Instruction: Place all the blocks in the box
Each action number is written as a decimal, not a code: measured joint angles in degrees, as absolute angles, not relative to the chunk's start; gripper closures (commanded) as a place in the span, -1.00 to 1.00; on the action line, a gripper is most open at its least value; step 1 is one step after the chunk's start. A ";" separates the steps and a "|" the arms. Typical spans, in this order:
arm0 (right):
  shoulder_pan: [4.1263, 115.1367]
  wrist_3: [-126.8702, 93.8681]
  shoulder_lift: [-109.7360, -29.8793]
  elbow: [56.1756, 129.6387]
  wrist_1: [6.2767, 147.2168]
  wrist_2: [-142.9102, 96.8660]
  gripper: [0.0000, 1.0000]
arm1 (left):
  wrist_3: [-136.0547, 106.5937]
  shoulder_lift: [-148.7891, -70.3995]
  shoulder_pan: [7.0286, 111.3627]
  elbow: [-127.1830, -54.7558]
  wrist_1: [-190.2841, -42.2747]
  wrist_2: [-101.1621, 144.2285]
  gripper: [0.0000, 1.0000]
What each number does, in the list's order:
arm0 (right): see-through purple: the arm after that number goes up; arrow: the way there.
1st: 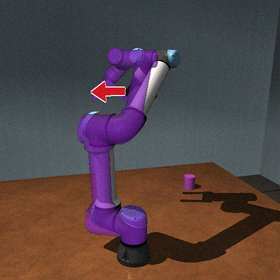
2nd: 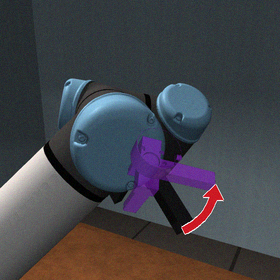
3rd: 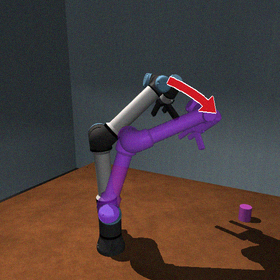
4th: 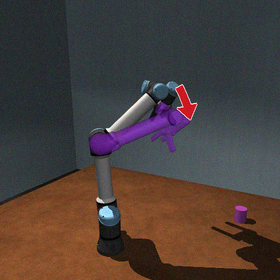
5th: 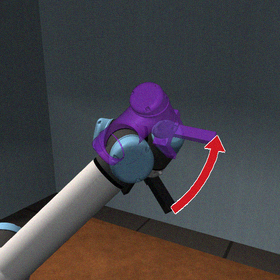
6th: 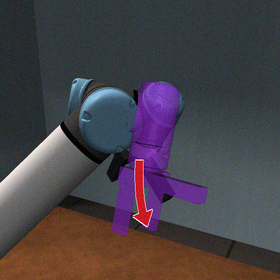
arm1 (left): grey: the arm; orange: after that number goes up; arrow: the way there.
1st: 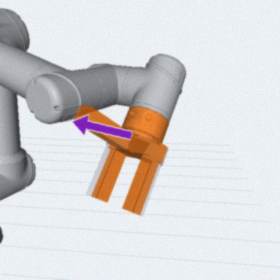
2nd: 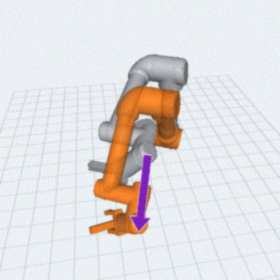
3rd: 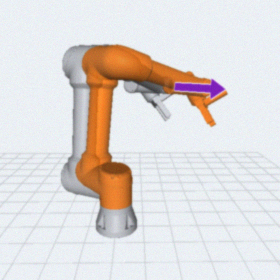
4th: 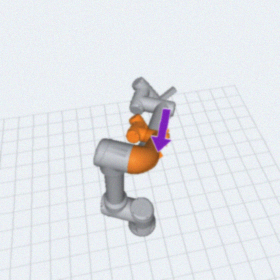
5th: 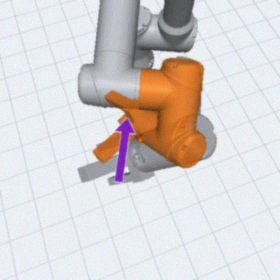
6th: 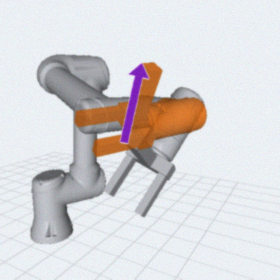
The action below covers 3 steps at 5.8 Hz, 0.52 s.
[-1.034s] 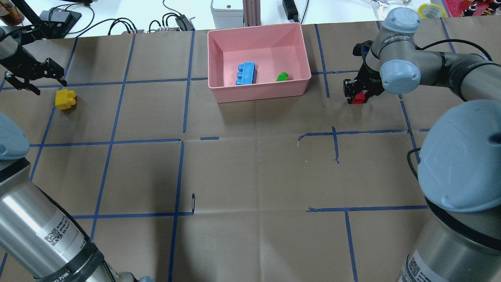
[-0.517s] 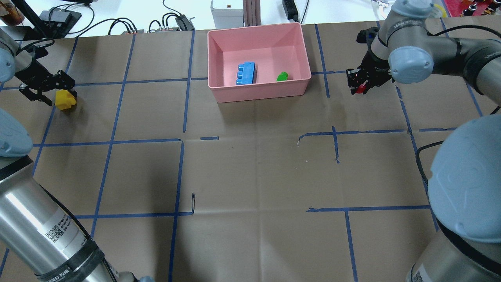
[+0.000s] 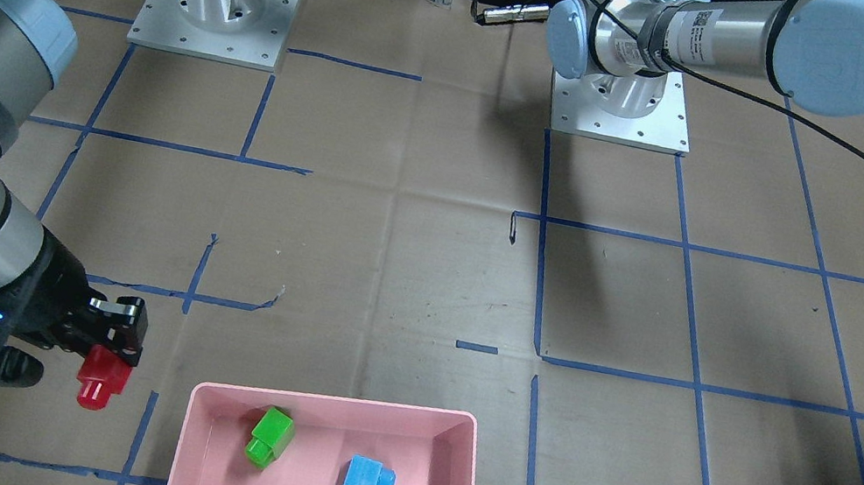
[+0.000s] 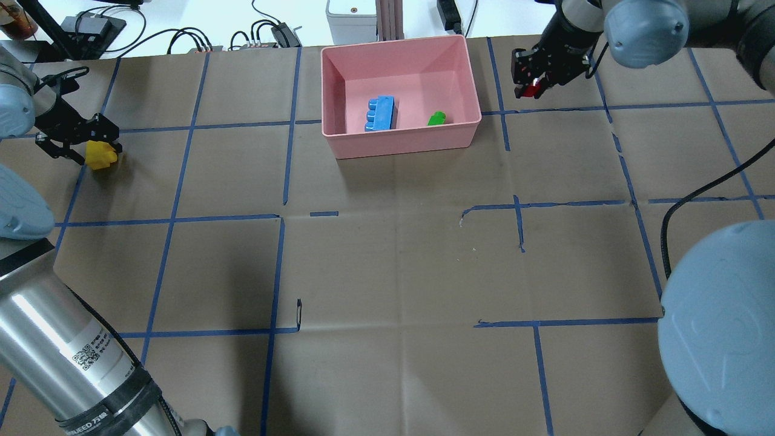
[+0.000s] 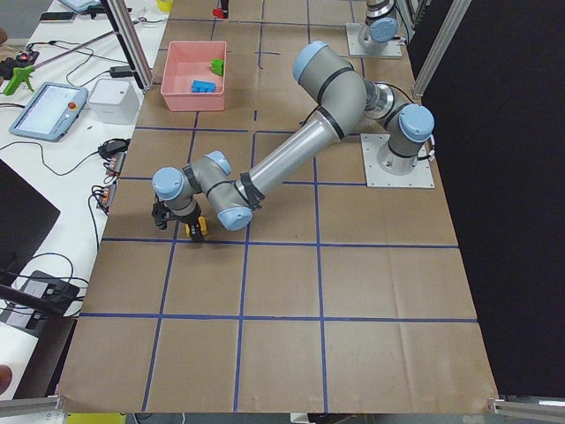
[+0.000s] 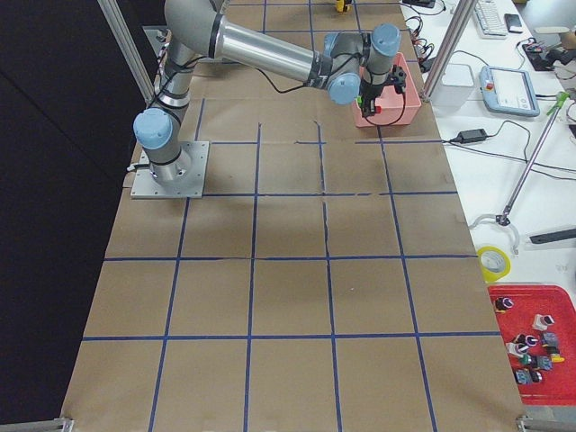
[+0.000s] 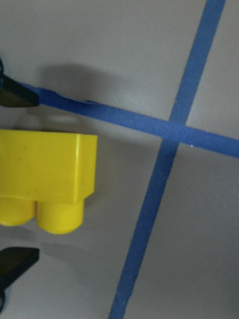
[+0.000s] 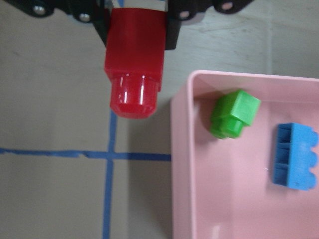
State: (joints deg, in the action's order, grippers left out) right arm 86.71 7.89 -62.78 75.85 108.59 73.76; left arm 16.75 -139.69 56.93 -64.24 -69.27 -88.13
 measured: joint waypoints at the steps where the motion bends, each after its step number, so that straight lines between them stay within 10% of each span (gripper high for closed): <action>1: 89.86 7.31 -60.70 73.54 114.59 68.28 0.95 | 16.93 -139.76 56.91 -64.32 -68.77 -88.09 -0.50; 2: 92.91 6.20 -56.83 72.13 124.49 63.87 0.90 | 17.10 -139.80 56.88 -64.41 -68.58 -88.07 -0.26; 3: 95.27 4.37 -52.91 70.94 131.92 60.91 -0.11 | 17.25 -139.75 56.87 -64.47 -68.55 -88.07 0.16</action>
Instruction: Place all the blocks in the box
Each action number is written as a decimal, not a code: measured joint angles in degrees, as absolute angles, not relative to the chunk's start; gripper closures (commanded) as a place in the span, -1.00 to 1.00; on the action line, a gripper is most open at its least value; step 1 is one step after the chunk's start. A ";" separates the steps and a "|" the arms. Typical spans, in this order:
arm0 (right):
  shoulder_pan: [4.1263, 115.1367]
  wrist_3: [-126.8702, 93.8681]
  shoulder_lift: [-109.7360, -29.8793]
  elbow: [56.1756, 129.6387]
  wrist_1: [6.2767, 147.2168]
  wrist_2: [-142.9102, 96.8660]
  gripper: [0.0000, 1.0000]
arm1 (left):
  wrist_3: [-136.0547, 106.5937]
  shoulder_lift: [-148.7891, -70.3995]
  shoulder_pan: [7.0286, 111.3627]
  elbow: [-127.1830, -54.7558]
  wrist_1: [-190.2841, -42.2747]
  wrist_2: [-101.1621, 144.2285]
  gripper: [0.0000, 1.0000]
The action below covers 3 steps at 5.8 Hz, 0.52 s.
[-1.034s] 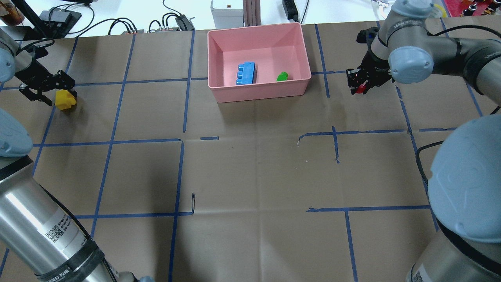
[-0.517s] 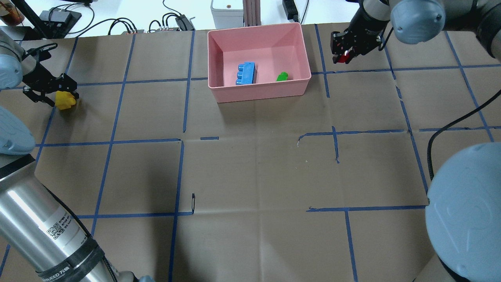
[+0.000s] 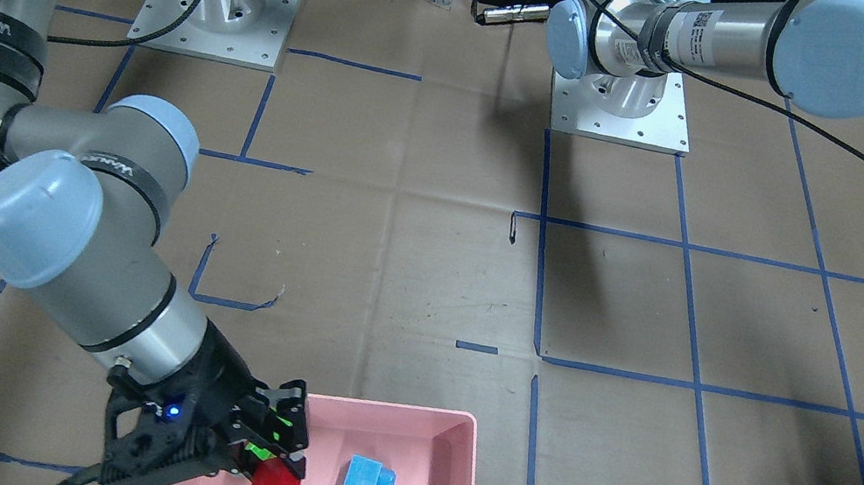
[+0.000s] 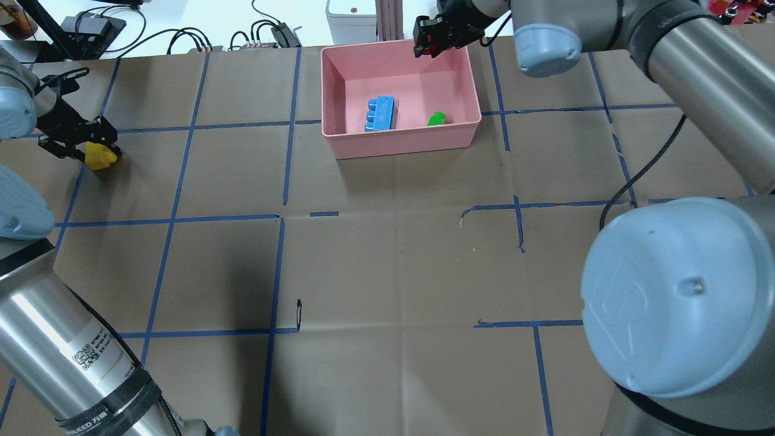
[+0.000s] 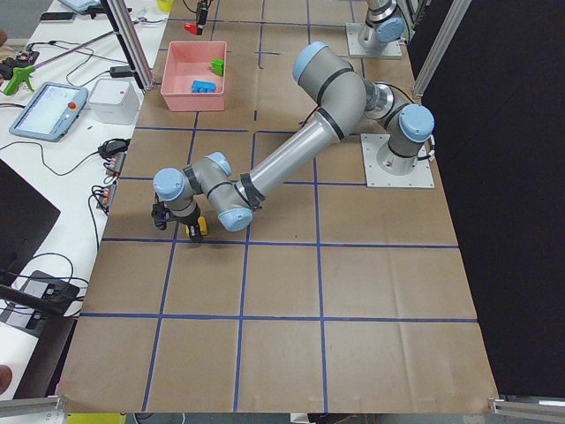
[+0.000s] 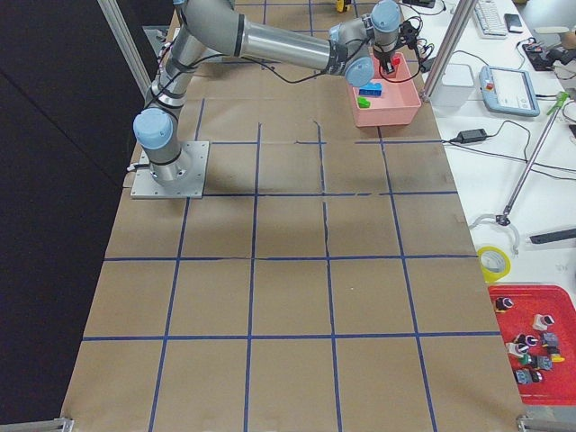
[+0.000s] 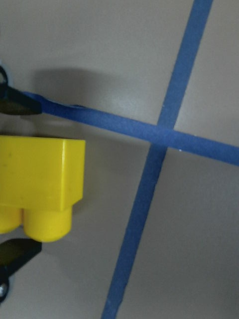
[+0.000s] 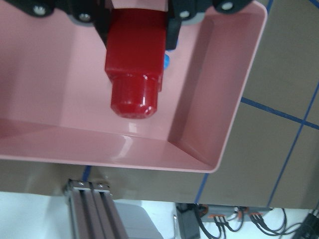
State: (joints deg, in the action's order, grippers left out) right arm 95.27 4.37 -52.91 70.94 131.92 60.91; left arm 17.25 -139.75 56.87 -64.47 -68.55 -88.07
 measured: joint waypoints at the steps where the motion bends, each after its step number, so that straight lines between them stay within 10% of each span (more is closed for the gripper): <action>1: 96.52 3.10 -50.52 70.19 135.78 58.81 -0.99 | 17.30 -139.64 56.89 -64.45 -68.58 -88.09 0.59; 3: 97.12 2.73 -49.35 69.97 137.37 57.35 -1.00 | 19.22 -137.70 57.07 -63.46 -70.78 -88.59 0.69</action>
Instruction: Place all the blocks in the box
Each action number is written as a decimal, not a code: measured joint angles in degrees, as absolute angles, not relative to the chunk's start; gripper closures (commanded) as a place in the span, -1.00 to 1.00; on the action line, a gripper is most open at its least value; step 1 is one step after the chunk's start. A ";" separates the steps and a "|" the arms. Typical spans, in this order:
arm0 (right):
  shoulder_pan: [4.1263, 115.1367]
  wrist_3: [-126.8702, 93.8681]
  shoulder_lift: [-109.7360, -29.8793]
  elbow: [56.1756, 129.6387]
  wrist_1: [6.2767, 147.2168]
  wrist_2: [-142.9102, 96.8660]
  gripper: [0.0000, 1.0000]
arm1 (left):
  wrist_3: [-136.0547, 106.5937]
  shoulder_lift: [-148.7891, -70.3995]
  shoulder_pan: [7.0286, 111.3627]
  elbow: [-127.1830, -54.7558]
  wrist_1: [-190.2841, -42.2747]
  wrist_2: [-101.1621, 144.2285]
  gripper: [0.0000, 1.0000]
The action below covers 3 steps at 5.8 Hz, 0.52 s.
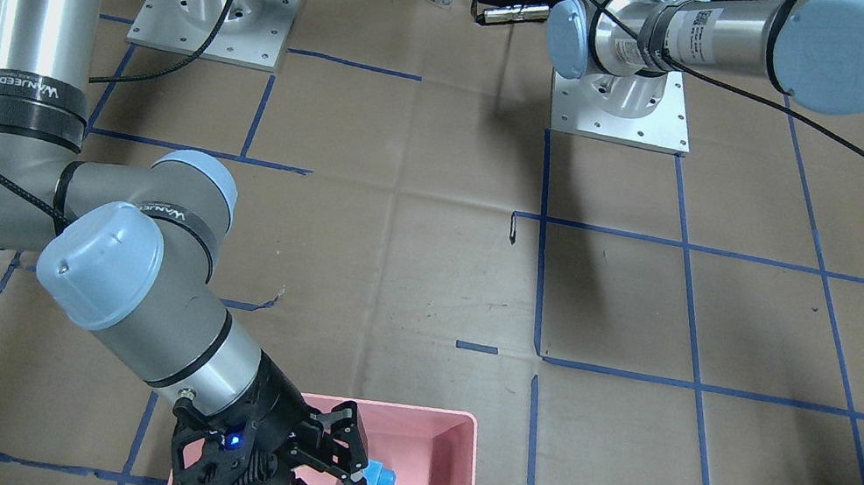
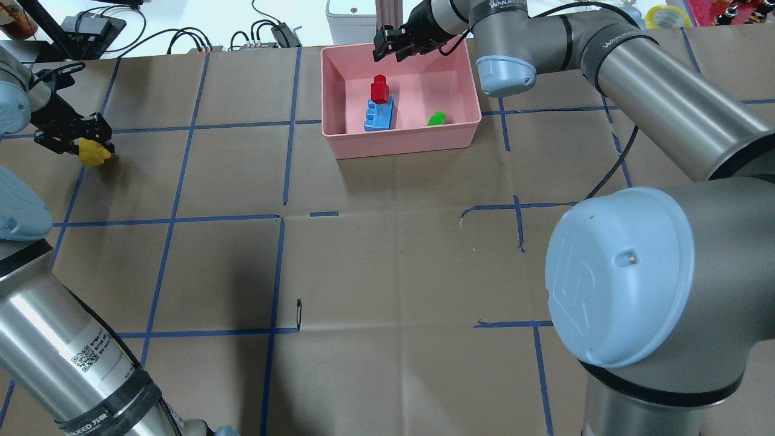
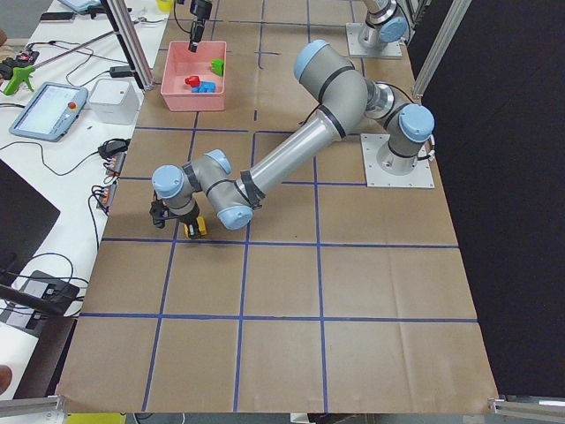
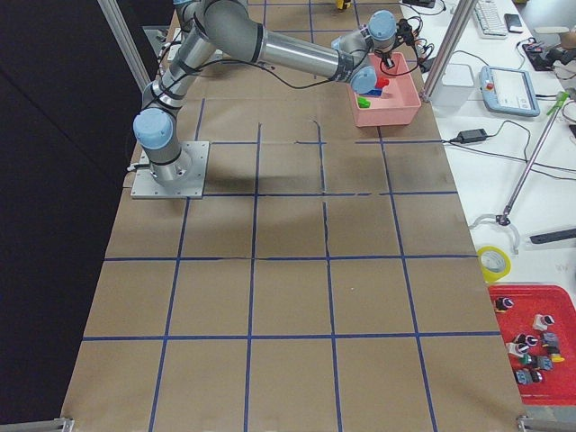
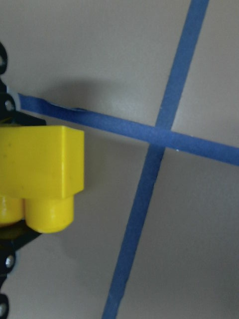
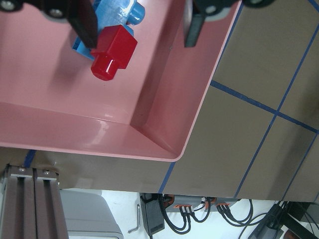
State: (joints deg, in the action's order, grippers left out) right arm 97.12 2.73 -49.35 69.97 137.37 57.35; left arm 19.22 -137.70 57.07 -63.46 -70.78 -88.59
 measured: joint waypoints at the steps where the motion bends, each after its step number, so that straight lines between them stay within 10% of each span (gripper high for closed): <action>1: 97.02 2.89 -49.65 70.04 137.05 57.53 -1.00 | 21.13 -134.00 57.75 -62.88 -74.95 -89.25 0.69; 3: 95.04 4.15 -52.62 70.28 127.98 63.02 -1.00 | 22.35 -121.96 64.03 -62.93 -85.49 -90.82 0.66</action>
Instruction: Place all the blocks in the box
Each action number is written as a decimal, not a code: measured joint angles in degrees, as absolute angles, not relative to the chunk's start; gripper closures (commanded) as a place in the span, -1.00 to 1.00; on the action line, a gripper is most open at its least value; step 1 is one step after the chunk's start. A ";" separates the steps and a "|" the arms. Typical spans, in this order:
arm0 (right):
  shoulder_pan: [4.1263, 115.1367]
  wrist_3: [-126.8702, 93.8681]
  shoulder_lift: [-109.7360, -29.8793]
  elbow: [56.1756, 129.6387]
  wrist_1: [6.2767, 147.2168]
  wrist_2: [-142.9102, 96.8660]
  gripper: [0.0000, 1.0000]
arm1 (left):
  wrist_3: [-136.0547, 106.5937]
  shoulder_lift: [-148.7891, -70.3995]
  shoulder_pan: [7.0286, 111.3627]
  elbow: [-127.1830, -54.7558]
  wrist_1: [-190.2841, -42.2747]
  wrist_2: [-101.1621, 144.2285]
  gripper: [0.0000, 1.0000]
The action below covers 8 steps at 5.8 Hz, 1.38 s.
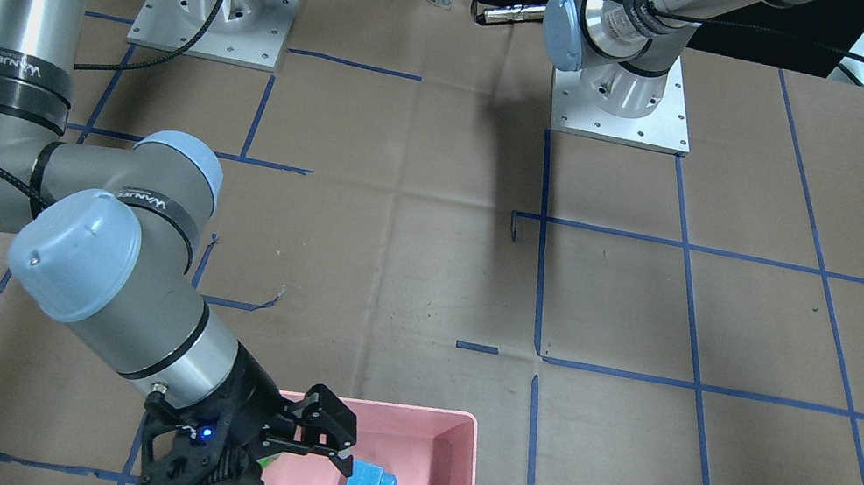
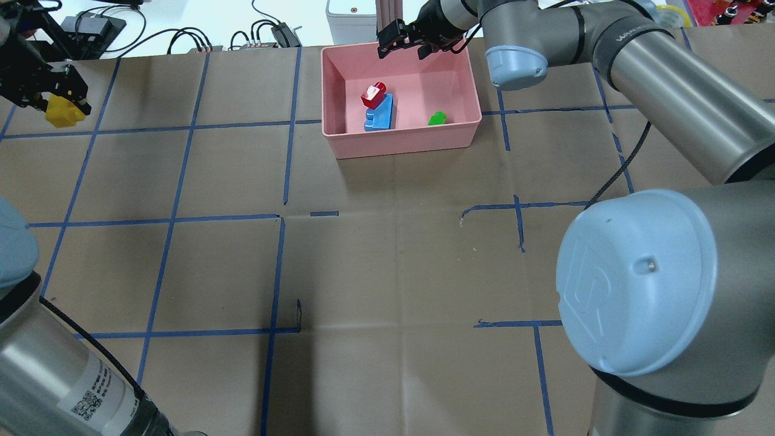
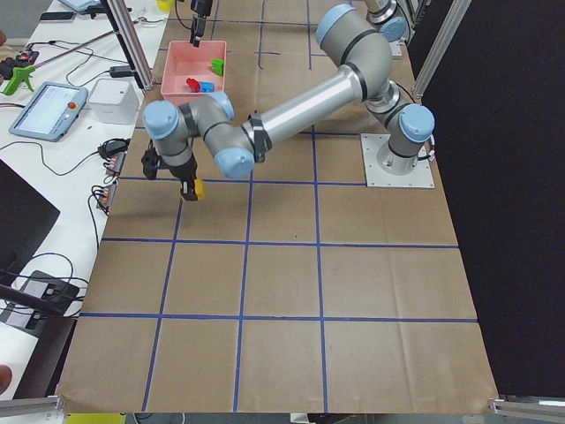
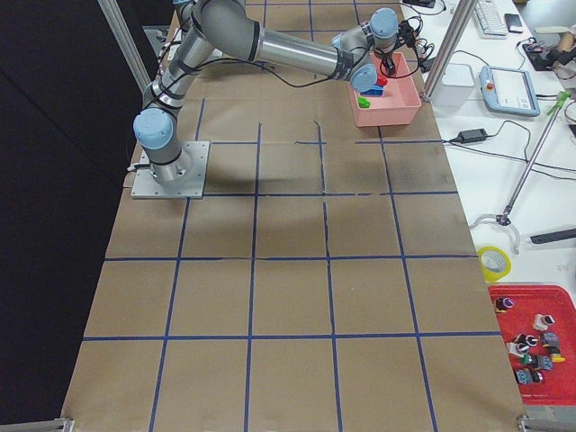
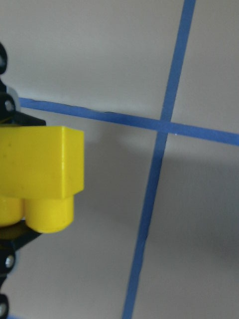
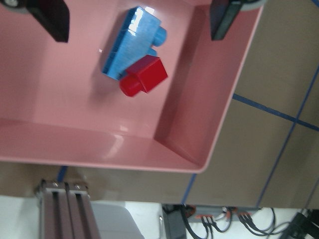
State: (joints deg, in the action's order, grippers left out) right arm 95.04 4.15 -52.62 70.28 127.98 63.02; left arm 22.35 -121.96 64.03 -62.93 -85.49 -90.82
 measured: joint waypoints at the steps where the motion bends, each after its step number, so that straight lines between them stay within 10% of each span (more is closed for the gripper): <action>1: 93.15 6.92 -55.59 70.40 119.49 67.86 -1.00 | 22.09 -118.04 68.05 -63.21 -87.64 -91.21 0.66; 7: 91.33 12.94 -80.48 75.94 90.04 84.24 -1.00 | -14.37 -124.48 99.23 -63.16 -73.15 -83.88 0.65; 8: 91.46 8.49 -83.04 78.78 87.76 84.55 -1.00 | -17.73 -128.00 101.39 -63.27 -68.17 -84.06 0.34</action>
State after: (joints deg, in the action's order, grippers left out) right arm 91.46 8.49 -83.04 78.78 87.76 84.55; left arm -17.73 -128.00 101.39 -63.27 -68.17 -84.06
